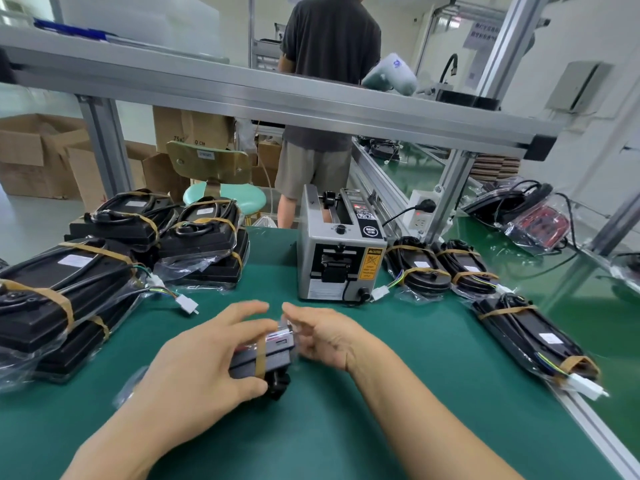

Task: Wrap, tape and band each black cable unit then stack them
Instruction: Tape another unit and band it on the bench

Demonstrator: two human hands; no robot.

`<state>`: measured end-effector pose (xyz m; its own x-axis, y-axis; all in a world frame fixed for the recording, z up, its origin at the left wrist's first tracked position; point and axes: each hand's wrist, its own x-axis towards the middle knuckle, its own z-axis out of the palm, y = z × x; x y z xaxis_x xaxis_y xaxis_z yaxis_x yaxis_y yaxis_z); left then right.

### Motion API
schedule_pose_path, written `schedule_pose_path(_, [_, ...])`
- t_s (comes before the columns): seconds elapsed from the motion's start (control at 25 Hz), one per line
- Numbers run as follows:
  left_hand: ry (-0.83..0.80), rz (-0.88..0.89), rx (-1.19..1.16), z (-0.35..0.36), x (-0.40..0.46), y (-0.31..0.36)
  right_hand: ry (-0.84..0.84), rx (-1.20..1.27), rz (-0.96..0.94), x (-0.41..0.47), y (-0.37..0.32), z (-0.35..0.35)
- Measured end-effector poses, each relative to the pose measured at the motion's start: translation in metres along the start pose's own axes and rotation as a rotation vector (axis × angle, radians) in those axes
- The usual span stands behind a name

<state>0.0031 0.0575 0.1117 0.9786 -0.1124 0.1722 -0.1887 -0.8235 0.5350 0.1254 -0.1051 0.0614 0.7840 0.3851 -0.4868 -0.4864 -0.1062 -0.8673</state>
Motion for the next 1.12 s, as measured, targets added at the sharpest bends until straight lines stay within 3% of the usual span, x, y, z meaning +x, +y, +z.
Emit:
schedule_pose_path(0.08, [0.057,-0.072,-0.018,-0.002,0.001,0.0,0.401,-0.05,-0.182,-0.001,-0.006,-0.016])
schedule_pose_path(0.16, [0.174,-0.127,0.022,0.001,0.003,0.001,0.607,-0.01,-0.342,-0.003,-0.018,-0.031])
schedule_pose_path(0.32, [0.177,-0.244,0.218,0.017,0.005,0.015,0.768,-0.019,-0.402,0.005,-0.039,-0.041])
schedule_pose_path(0.52, [0.17,-0.276,0.238,0.019,0.006,0.016,0.857,0.051,-0.32,0.025,-0.049,-0.043])
schedule_pose_path(0.76, [0.182,-0.26,0.231,0.02,0.004,0.015,0.843,0.348,-0.169,0.035,-0.059,-0.039])
schedule_pose_path(0.88, [0.191,-0.257,0.221,0.021,0.004,0.014,0.814,0.373,-0.159,0.028,-0.061,-0.034])
schedule_pose_path(1.04, [0.229,-0.224,0.172,0.019,0.003,0.012,0.458,0.393,-0.283,-0.016,-0.048,-0.022])
schedule_pose_path(1.12, [0.252,-0.2,0.153,0.018,0.003,0.012,0.277,0.223,-0.373,-0.044,-0.032,-0.011])
